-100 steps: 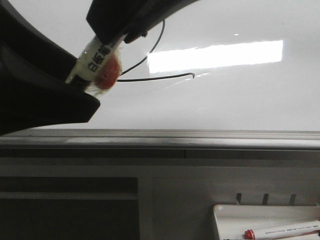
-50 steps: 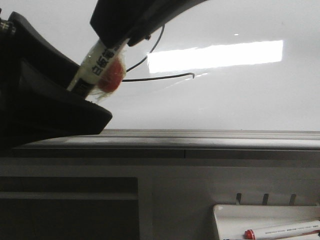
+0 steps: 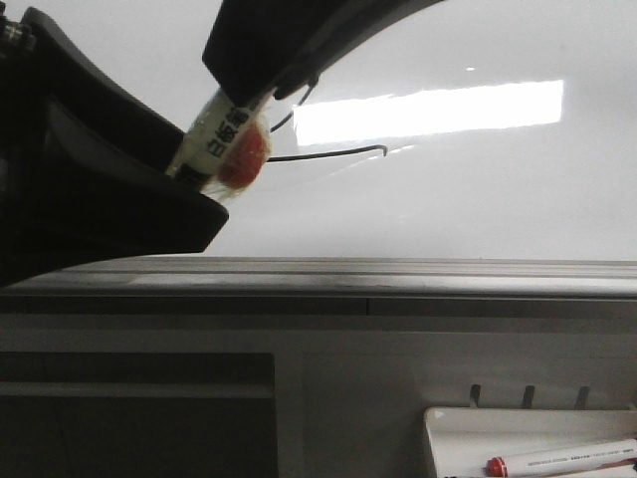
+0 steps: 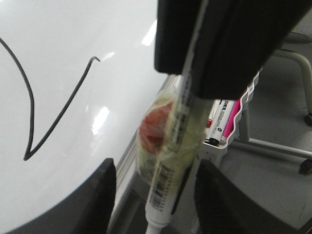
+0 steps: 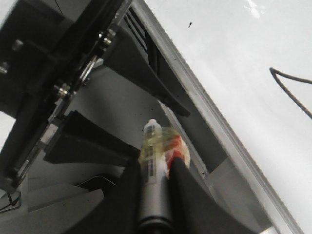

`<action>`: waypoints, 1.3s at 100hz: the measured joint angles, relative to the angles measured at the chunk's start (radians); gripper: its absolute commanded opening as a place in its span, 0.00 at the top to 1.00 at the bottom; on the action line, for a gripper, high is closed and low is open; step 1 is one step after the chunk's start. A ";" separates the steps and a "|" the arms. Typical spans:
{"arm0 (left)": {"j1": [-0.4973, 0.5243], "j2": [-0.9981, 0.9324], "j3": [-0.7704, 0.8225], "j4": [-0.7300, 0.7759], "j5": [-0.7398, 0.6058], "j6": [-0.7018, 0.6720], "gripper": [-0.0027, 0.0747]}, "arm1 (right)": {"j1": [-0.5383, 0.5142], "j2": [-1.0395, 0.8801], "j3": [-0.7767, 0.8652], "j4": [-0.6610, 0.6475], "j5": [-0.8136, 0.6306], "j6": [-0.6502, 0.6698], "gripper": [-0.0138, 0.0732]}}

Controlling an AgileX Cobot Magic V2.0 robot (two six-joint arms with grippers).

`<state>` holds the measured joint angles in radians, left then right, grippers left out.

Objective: Write number 2 on whiteboard

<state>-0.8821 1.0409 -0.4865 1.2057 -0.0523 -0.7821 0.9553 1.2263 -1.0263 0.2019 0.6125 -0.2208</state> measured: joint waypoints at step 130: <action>0.336 0.000 -0.031 -0.349 0.081 -0.257 0.99 | -0.174 -0.153 -0.002 -0.118 -0.027 0.029 0.17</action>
<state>-0.5465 1.0409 -0.5174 0.8565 0.0288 -1.0395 0.7814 1.0729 -1.0286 0.0844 0.5856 -0.1918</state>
